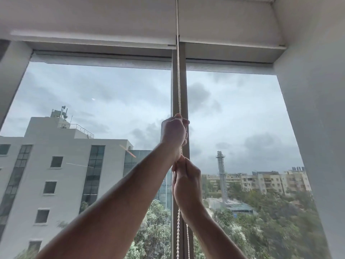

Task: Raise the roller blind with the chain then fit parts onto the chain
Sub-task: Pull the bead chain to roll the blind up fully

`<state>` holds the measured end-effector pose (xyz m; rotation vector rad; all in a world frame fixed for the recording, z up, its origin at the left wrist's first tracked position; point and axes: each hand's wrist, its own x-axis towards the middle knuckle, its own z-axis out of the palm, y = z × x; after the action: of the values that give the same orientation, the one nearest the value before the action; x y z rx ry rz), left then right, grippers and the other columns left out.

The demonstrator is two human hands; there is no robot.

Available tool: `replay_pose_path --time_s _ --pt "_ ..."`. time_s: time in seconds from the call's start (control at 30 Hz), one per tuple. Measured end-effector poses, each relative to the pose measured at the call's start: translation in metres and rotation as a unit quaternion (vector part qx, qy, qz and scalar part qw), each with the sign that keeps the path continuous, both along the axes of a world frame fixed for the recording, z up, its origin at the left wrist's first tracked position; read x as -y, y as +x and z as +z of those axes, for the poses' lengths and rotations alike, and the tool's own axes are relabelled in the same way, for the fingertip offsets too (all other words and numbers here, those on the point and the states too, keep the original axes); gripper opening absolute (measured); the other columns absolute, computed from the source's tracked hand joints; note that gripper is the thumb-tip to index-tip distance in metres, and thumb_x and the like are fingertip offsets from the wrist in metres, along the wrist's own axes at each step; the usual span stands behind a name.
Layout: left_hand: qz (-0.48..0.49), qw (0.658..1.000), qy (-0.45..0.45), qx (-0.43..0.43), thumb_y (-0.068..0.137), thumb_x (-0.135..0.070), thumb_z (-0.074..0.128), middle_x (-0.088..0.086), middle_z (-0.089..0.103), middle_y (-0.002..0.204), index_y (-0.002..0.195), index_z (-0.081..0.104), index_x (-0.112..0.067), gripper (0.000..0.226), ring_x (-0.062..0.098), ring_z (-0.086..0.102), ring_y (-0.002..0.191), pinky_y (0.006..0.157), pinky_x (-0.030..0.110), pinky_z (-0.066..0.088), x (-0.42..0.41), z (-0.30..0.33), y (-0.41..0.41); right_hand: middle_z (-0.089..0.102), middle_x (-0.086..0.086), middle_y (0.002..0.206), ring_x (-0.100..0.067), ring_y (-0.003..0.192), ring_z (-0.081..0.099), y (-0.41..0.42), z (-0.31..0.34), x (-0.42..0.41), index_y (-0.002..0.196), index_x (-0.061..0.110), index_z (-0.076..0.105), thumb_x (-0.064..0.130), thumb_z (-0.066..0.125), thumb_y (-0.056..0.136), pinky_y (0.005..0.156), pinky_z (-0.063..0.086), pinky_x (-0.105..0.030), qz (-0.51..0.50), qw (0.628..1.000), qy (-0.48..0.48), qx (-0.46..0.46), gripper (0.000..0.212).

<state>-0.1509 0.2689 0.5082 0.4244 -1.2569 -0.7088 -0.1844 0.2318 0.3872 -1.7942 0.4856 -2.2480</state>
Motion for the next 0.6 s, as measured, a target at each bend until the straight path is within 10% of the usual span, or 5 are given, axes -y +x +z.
replay_pose_path --time_s 0.33,0.6 --pt "0.171 0.978 -0.116 0.01 0.099 -0.028 0.042 -0.01 0.045 0.048 0.056 0.058 -0.025 0.046 0.022 0.043 0.054 0.06 0.037 0.037 0.01 -0.027 -0.004 0.031 0.008 0.045 -0.008 0.036 0.022 -0.025 -0.012 0.001 0.051 0.029 0.054 0.035 0.038 0.105 0.037 0.021 -0.016 0.208 0.975 0.08 -0.01 0.056" --pt "0.108 0.991 -0.058 0.045 0.104 -0.018 0.041 -0.005 0.042 0.054 0.074 0.058 -0.019 0.034 0.011 0.035 0.047 0.048 0.027 0.027 0.039 -0.08 0.002 0.04 -0.006 0.051 -0.011 0.037 0.034 -0.026 -0.047 0.017 0.077 0.003 0.05 -0.002 0.045 0.1 0.039 0.033 -0.027 0.095 0.991 0.062 -0.077 0.024"
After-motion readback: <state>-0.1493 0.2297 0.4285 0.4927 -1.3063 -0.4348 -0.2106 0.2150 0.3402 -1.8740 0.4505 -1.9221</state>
